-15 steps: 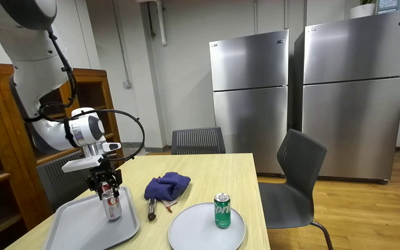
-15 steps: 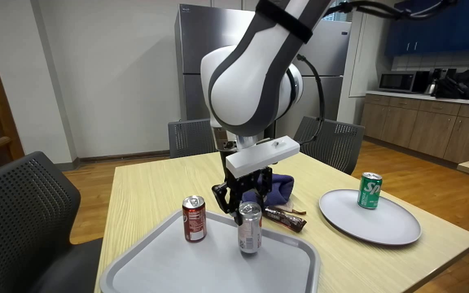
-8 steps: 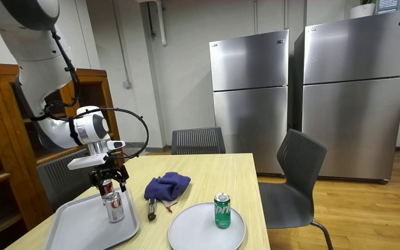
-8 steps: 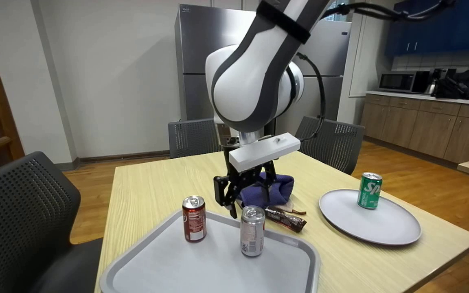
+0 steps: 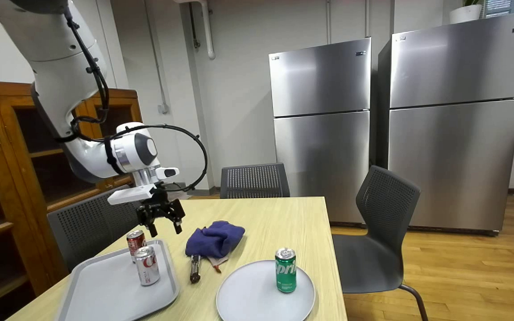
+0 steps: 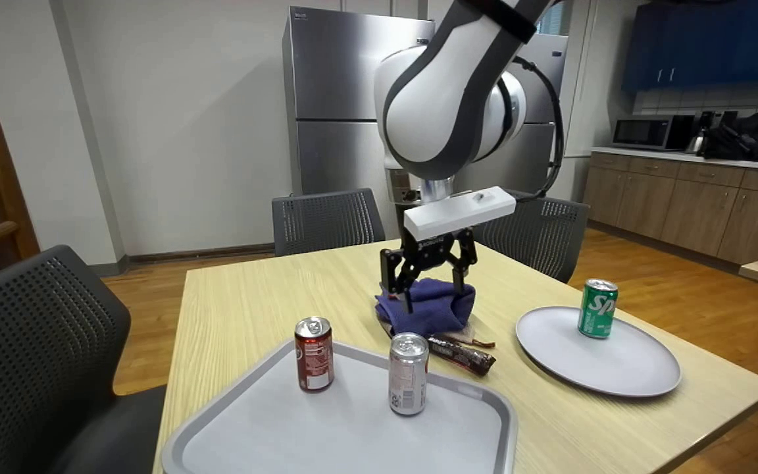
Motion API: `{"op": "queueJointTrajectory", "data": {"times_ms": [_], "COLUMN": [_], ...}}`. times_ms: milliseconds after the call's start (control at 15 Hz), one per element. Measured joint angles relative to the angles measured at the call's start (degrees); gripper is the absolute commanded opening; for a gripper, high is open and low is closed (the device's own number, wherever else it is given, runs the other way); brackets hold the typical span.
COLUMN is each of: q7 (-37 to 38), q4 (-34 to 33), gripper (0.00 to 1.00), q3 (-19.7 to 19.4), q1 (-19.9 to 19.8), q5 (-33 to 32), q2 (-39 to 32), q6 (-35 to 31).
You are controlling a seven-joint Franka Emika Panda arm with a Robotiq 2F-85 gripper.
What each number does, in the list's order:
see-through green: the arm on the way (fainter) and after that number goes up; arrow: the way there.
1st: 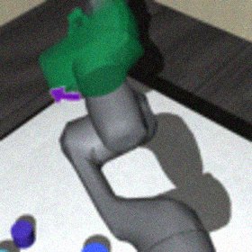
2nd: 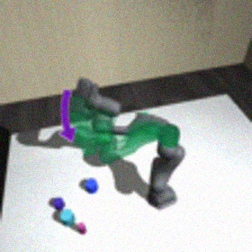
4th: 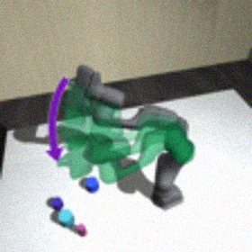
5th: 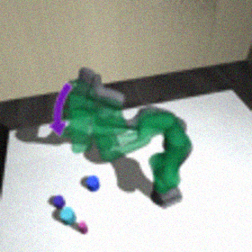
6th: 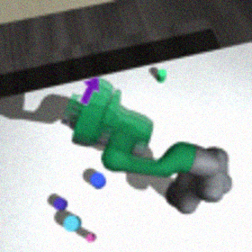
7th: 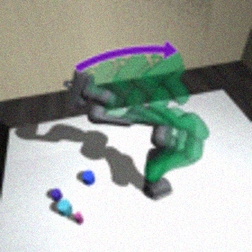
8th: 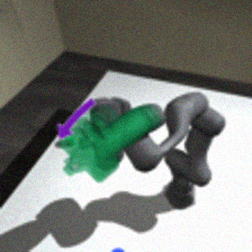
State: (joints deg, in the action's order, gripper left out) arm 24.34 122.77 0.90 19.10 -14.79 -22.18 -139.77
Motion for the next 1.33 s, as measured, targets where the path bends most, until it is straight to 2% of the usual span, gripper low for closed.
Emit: {"op": "queueJointTrajectory", "data": {"times_ms": [533, 1000, 1333], "q7": [1.4, 1.4, 1.3], "q4": [8.3, 16.6, 19.9], "gripper": [1.0, 1.0, 1.0], "q3": [-3.8, -8.0, -11.7], "q1": [-5.2, -12.6, -17.6], "q5": [0.0, 0.0, 0.0], "q2": [7.0, 11.8, 13.5], "q6": [-3.1, -10.5, -14.6]}}
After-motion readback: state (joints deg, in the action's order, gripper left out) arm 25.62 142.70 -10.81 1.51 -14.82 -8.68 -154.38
